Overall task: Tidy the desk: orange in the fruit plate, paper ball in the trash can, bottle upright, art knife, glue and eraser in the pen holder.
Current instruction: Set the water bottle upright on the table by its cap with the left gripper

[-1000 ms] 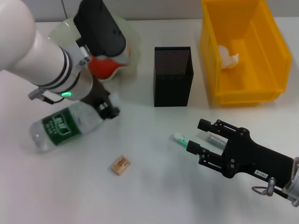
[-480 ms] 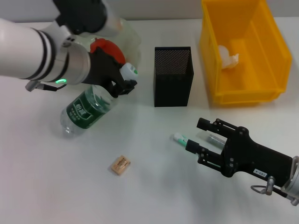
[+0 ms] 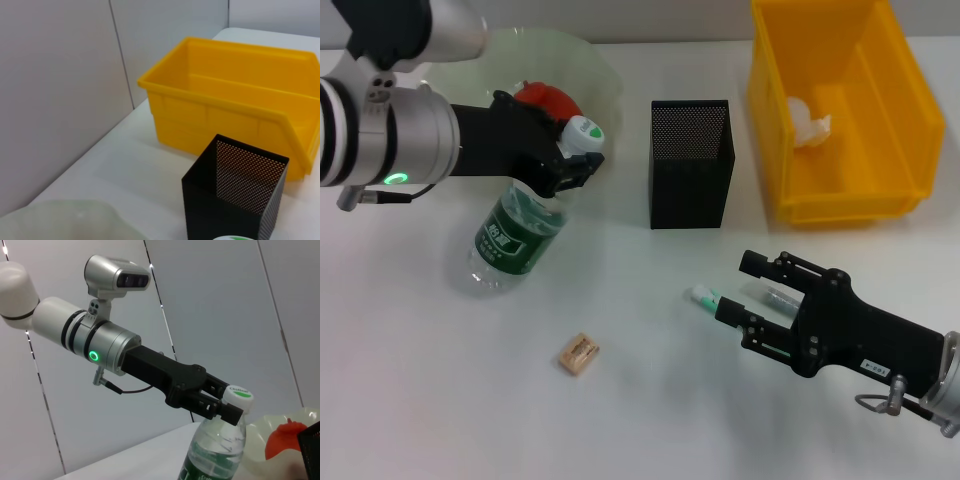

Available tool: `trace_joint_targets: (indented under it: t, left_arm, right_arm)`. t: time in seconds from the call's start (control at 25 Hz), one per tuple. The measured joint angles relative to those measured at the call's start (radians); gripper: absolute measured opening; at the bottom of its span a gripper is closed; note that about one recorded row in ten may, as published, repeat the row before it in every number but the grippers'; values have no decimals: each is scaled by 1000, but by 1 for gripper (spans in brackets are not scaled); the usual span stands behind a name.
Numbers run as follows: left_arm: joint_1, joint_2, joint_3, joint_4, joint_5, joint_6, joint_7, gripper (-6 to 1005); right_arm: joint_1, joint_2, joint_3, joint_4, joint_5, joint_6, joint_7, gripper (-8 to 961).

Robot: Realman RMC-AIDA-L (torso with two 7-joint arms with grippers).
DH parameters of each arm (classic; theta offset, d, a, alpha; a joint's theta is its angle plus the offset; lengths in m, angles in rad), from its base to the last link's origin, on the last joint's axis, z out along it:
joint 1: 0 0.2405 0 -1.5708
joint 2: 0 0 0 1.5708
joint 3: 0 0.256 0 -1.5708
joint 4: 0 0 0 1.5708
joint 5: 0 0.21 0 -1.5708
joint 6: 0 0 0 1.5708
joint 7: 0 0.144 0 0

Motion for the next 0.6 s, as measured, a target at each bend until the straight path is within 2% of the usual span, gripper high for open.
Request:
trace_joint_targets:
  t: [0.28, 0.6]
  left_arm:
    - [15, 0, -12, -8, -23, -34, 30, 455]
    - [35, 0, -86, -70, -222, -42, 190, 459]
  right_arm:
    - [2, 0, 0, 0, 0, 0, 0, 678]
    - [-1, 0, 0, 1, 0, 2, 0, 678]
